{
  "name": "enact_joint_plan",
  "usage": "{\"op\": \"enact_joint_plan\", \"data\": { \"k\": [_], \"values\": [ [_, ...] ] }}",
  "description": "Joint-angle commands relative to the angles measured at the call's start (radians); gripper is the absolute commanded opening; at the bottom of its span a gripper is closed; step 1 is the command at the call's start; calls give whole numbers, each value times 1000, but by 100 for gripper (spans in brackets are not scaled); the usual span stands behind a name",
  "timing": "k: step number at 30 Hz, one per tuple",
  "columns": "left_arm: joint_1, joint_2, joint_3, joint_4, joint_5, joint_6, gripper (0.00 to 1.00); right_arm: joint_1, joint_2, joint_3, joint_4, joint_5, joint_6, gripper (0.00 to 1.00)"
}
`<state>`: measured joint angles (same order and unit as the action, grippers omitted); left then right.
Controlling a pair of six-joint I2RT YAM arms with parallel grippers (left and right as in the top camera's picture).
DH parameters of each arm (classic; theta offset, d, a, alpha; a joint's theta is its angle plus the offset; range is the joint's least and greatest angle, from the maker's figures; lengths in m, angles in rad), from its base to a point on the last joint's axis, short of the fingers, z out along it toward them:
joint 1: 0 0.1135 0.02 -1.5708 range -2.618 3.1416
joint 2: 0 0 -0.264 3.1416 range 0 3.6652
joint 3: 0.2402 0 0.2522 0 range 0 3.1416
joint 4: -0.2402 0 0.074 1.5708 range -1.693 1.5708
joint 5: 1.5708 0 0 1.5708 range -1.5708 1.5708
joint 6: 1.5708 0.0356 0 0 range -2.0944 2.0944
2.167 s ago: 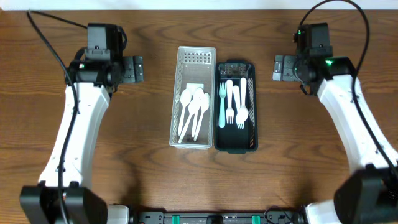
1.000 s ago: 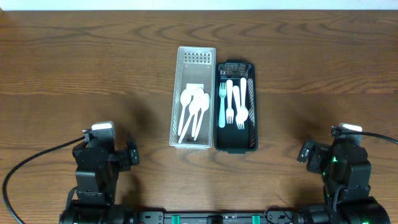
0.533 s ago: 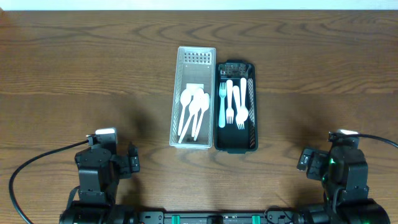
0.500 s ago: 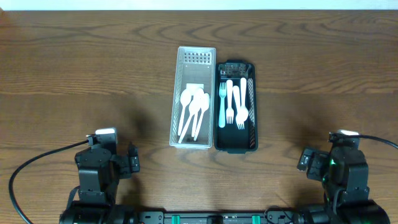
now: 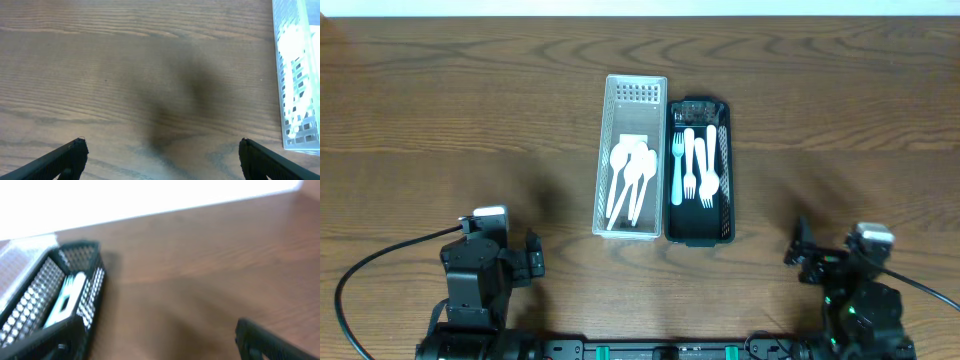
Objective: Pack container
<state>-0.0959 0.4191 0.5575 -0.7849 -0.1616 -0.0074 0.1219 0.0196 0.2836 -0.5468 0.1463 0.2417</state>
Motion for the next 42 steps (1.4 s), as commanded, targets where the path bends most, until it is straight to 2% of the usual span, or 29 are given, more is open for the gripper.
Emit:
{"op": "enact_joint_plan", "data": {
  "k": [1, 5, 8, 42],
  "values": [
    [-6, -1, 0, 0, -8, -5, 98, -6, -14, -101, 164, -98, -67, 99],
    [-6, -1, 0, 0, -8, -5, 98, -5, -14, -206, 423, -98, -198, 99],
    [-6, -1, 0, 0, -8, -5, 98, -5, -14, -264, 492, -98, -260, 99],
    [-6, -1, 0, 0, -8, -5, 98, -5, -12, -278, 476, -117, -265, 99]
  ]
}}
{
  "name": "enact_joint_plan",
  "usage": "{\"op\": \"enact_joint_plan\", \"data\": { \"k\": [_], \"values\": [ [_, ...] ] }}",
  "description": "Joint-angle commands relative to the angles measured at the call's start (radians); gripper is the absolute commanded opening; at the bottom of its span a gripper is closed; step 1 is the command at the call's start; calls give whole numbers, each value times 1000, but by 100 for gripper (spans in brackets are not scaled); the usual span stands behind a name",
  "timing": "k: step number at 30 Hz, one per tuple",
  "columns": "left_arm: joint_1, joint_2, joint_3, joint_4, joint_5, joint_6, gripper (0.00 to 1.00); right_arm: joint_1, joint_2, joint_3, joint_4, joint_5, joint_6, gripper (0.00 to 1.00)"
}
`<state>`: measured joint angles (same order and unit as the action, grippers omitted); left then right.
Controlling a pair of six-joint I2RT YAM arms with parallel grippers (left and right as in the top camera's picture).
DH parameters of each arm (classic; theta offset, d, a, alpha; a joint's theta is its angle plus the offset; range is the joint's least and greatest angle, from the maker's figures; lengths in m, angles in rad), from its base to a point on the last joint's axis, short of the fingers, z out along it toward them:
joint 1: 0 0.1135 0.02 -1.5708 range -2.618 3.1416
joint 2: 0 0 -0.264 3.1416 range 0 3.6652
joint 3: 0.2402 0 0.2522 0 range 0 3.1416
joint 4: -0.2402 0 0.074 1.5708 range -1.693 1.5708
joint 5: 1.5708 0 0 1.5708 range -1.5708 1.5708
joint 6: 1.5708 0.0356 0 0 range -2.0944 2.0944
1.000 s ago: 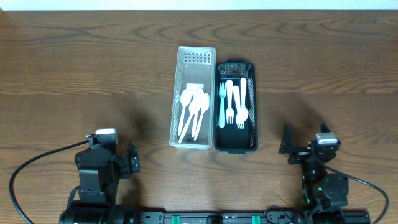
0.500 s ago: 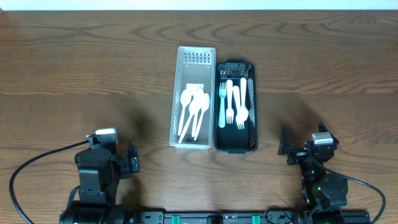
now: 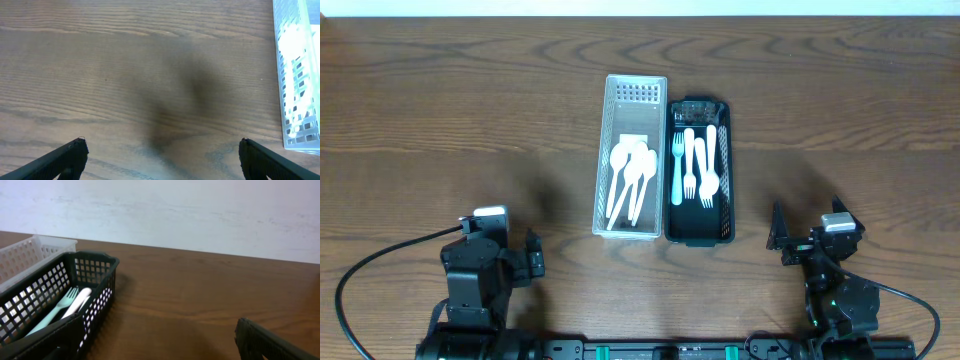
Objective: Pack container
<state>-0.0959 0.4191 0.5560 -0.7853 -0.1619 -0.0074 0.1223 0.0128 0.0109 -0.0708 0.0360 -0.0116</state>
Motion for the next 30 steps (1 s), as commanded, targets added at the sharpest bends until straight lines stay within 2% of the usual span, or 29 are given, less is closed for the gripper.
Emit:
{"op": "enact_joint_plan", "data": {
  "k": [1, 8, 16, 19, 21, 30],
  "values": [
    [-6, -1, 2, 0, -8, -5, 98, -6, -5, -5, 0, -8, -12, 99],
    [-5, -70, 1, -3, -15, 29, 98, -6, -5, -6, 0, -7, -12, 99],
    [-5, -308, -109, 62, -3, -5, 98, -6, -5, -5, 0, -7, -12, 99],
    [-5, -376, -208, 173, -3, -30, 98, -6, -5, -5, 0, -8, -12, 99],
    [-5, -414, -278, 309, -3, -40, 98, -6, -5, -5, 0, -7, -12, 99],
    [-3, -417, -463, 694, -4, -23, 98, -6, -5, -6, 0, -7, -12, 99]
  ]
}}
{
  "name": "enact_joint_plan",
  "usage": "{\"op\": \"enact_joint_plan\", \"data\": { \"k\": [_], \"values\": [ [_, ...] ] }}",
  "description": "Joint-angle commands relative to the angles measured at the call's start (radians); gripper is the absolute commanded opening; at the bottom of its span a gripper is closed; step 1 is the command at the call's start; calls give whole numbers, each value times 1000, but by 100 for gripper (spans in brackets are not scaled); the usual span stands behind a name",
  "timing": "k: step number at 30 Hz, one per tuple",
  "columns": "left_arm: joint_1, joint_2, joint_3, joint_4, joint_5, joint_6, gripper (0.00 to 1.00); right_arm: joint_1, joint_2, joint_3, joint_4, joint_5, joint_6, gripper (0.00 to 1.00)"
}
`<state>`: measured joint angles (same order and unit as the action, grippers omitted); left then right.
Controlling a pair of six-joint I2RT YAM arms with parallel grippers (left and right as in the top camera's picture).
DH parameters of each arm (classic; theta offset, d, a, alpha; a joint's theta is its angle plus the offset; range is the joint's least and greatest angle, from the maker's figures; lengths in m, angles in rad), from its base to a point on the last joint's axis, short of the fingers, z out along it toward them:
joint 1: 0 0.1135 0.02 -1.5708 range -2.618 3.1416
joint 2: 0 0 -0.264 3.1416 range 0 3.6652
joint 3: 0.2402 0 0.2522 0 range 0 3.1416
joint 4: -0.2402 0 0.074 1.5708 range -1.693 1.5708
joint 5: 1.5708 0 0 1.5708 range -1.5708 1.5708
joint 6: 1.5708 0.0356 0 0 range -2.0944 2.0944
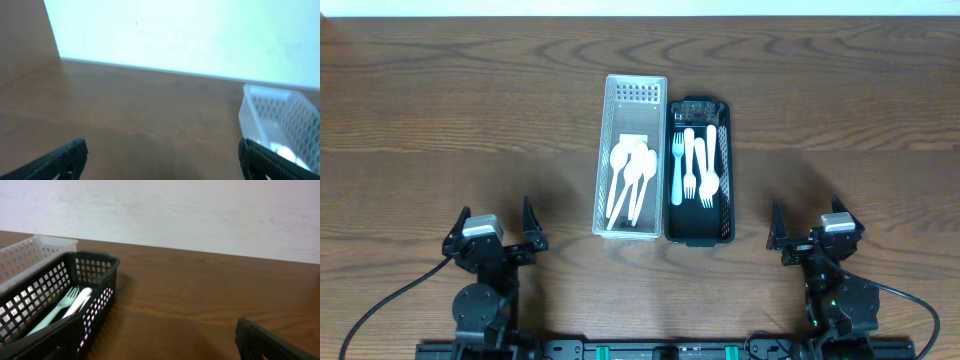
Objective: Pack container
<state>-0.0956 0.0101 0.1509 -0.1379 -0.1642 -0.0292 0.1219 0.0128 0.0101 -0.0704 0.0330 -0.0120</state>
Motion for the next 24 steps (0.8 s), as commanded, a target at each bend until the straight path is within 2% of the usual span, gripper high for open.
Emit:
{"op": "enact_joint_plan", "data": {
  "k": [1, 4, 11, 24],
  "values": [
    [-3, -8, -78, 63, -2, -1, 98, -5, -5, -5, -1, -4, -11, 99],
    [-3, -8, -124, 72, 10, 2, 98, -5, -5, -5, -1, -4, -11, 99],
    [-3, -8, -147, 65, 153, 113, 98, -5, -5, -5, -1, -4, -11, 99],
    [-3, -8, -147, 66, 157, 114, 98, -5, -5, -5, -1, -5, -11, 99]
  ]
}}
